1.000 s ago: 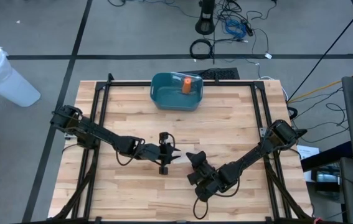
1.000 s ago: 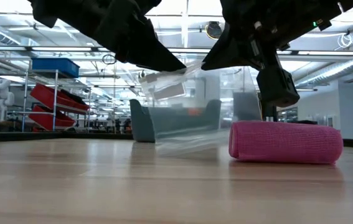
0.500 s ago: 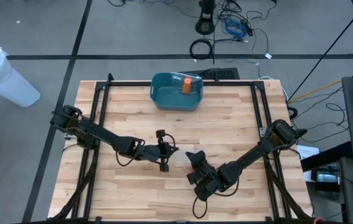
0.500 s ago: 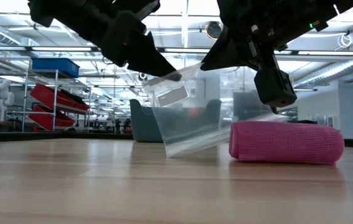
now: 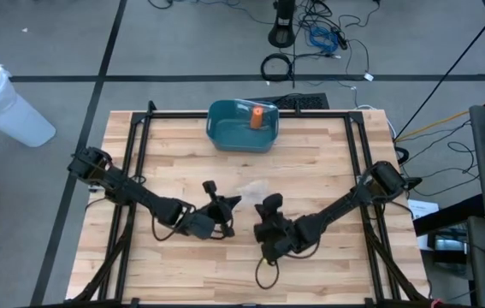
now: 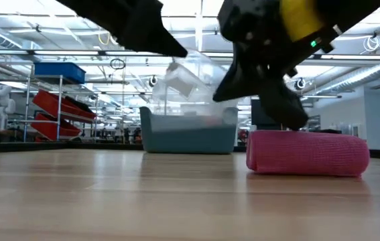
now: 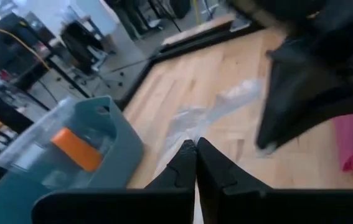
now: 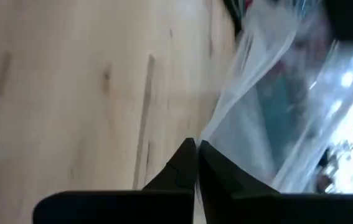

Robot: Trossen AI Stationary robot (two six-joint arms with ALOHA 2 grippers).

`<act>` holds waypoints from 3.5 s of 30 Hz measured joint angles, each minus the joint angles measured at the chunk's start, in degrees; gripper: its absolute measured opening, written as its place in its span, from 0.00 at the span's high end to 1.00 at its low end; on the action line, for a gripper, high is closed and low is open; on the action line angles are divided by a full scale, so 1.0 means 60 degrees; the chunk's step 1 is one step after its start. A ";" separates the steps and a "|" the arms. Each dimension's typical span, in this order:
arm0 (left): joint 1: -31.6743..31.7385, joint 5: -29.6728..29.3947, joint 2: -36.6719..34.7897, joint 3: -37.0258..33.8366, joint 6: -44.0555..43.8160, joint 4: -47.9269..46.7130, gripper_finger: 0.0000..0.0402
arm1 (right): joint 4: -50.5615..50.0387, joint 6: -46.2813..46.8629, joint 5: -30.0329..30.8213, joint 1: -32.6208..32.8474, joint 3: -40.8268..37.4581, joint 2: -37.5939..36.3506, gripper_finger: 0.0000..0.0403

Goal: Roll bandage
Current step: Put the rolled pink bandage into the transparent zip lock

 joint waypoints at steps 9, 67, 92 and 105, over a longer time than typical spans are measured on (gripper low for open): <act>0.0038 -0.0151 0.0780 0.0036 -0.0817 0.0025 1.00 | -0.0862 0.3163 -0.3204 -0.0992 0.0000 -0.0058 0.98; 0.0088 -0.0033 0.2623 0.0477 -0.1464 0.0464 1.00 | -0.0420 0.5784 -0.4696 -0.1415 -0.0007 -0.0167 0.99; 0.0502 0.0788 0.2619 0.0477 -0.2334 0.0251 1.00 | -0.1865 0.4763 -0.7757 -0.1371 -0.0011 -0.2081 0.53; 0.0436 0.0788 0.2836 0.0477 -0.3081 0.0612 1.00 | -0.2874 0.6659 -0.9248 -0.1007 -0.0029 -0.1774 0.35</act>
